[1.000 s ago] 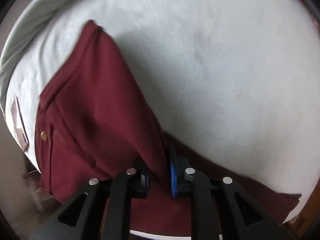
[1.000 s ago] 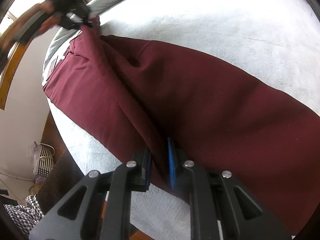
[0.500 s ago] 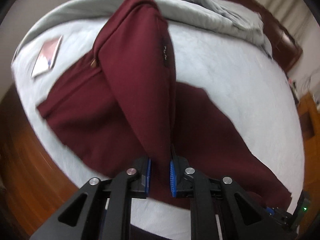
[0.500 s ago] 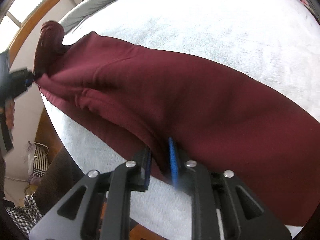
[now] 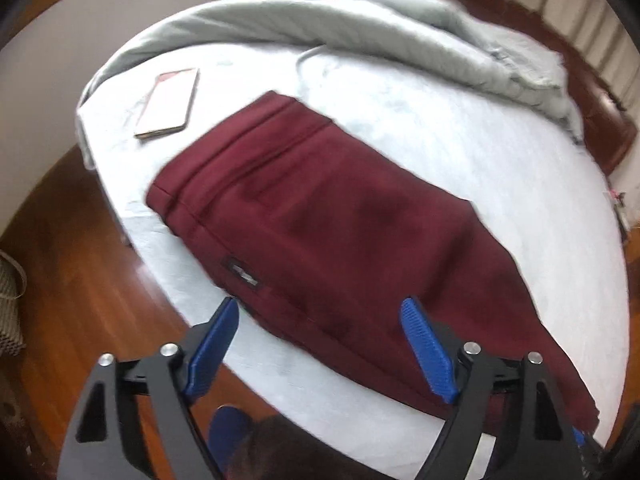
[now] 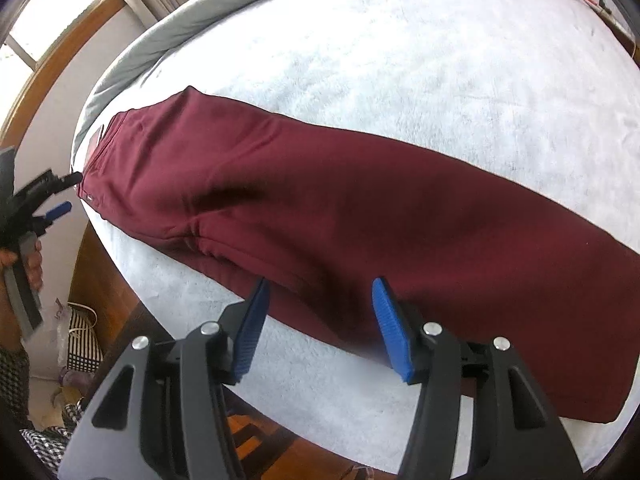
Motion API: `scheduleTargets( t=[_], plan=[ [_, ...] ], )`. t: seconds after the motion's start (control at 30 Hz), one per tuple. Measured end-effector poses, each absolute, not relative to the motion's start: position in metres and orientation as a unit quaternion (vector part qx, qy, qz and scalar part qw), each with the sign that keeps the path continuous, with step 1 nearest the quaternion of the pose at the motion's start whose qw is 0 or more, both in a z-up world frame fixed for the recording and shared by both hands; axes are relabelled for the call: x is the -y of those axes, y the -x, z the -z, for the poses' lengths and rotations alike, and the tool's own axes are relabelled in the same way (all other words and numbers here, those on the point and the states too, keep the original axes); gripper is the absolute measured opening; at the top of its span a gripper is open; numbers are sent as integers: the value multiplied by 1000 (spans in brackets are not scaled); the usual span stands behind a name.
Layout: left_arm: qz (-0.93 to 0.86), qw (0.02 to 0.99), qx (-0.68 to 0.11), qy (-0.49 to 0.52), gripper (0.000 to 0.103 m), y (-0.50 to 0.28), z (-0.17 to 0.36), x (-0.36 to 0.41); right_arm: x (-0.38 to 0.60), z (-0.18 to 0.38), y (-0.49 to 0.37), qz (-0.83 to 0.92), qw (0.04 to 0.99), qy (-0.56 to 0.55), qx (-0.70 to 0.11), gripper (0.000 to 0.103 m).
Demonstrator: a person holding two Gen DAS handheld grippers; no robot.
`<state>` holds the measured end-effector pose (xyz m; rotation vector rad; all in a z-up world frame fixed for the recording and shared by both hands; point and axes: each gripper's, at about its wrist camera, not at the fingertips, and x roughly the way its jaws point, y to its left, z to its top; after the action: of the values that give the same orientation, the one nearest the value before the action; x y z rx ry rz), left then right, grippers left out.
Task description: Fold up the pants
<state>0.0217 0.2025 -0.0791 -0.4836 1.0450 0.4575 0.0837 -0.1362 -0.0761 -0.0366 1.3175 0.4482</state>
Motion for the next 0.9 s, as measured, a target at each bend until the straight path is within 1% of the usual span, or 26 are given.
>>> scheduleTargets(
  t=[0.03,0.1,0.17,0.23,0.3,0.43,0.5,0.7,0.77,0.9],
  plan=[
    [-214,811,-487,242,79,-18,81,-212,135,76,-83,-206,768,18,-607,54],
    [-204,811,-477,271,73,-23,81,-218,135,76,-82,-201,766,14,-611,54],
    [-189,814,-468,287,73,-22,79,-213,142,74,-80,-194,765,5,-614,54],
    [-162,828,-465,268,73,-21,80,-193,156,70,-79,-187,768,-7,-613,54],
    [-122,845,-469,228,73,-28,83,-156,172,66,-77,-165,770,-19,-616,54],
    [-20,854,-488,178,73,-48,101,-85,221,60,-70,-111,770,-65,-625,54],
    [18,857,-491,157,73,-55,106,-52,255,57,-63,-79,768,-100,-627,56],
    [111,858,-490,107,74,-68,110,34,349,60,-36,-5,755,-204,-622,58],
    [142,853,-492,98,74,-69,110,59,367,64,-31,0,749,-242,-617,57],
    [180,834,-516,83,74,-73,120,98,392,72,-29,28,743,-278,-609,56]
  ],
)
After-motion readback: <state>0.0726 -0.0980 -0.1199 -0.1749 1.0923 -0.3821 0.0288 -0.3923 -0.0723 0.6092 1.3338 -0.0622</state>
